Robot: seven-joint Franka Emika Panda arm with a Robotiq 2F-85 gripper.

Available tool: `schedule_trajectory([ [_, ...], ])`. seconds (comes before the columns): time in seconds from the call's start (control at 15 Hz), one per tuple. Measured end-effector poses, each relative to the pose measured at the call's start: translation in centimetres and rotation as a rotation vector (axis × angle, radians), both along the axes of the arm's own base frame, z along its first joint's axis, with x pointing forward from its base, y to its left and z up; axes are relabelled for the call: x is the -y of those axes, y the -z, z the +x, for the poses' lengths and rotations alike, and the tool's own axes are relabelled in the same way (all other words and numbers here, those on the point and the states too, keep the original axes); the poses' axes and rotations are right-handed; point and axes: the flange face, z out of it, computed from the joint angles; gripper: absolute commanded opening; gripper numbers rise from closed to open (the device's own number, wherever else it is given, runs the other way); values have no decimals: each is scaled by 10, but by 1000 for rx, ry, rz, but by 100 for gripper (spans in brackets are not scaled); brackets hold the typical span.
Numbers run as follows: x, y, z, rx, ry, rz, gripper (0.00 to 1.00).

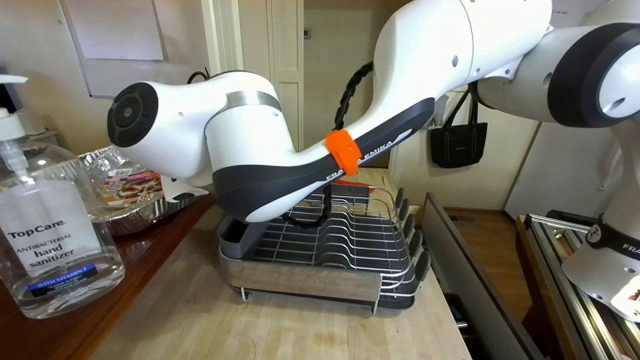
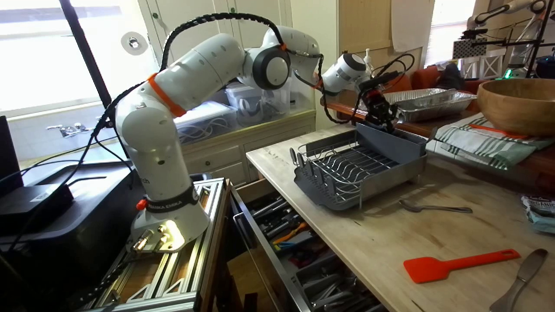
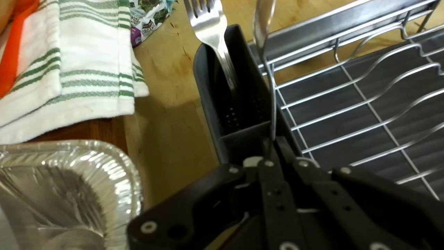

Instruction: Put one spoon in the dish rack

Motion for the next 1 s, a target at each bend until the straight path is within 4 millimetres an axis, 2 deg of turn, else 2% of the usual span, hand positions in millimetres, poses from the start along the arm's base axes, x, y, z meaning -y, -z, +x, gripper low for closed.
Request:
schedule_trajectory([
  [0.4, 0, 3, 2, 4, 1, 1, 4],
  [0.47, 0, 3, 2, 6, 2, 2, 20],
  [0.53, 0, 2, 3, 9, 2, 3, 29],
  [1.0, 0, -1, 5, 20, 4, 5, 81],
])
